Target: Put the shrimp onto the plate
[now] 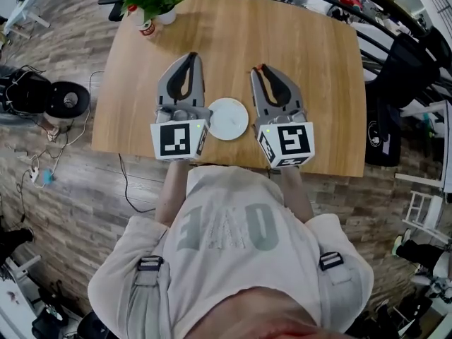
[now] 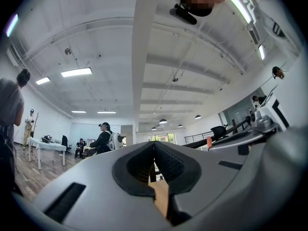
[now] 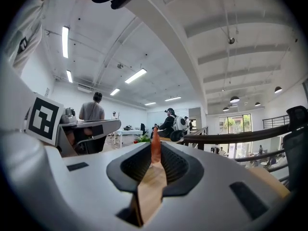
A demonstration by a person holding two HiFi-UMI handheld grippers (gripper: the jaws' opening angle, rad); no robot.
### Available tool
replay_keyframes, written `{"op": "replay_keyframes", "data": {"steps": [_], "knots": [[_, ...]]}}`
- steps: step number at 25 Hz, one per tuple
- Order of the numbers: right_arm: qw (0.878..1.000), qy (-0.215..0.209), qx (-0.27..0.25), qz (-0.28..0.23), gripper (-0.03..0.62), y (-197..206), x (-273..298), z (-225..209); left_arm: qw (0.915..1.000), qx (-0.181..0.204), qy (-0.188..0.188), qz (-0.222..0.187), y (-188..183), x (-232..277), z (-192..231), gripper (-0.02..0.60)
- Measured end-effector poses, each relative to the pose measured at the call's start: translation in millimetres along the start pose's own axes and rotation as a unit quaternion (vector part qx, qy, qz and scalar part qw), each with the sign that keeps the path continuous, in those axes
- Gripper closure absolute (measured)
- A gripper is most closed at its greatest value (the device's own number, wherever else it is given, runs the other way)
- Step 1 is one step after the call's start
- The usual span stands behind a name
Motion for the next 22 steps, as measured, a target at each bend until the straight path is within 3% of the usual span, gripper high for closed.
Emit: {"op": "replay_keyframes", "data": {"steps": [5,12,19,22], "knots": [[1.0,-0.022,-0.007,0.017,0.526,9.5,11.9,16.7,0.9999,0.001,-0.002,0.017,7.5,-10.8,3.5,0.571],[0.996,-0.042,-0.019,0.081,0.526,50.8,30.1,38.5,0.9998,-0.006,-0.001,0.017,8.8,-17.4,12.0,0.571],[0.983,-0.061,-0.035,0.169,0.526,109.0,35.4,49.7,1.0,-0.007,0.003,-0.006,3.4,-21.4,15.3,0.571],[0.975,-0.066,-0.034,0.21,0.526,137.2,38.0,53.0,0.9998,-0.008,-0.003,0.02,8.3,-22.8,19.3,0.571]]}}
Point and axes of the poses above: the fingertips, and each gripper's own axes: x forward along the fingers, z to its left, y out of its underside, the point moved 8 cm from there along -x, backward along the fingers, and after that the axes turned 10 degrees about y, right-handed, at the moved point
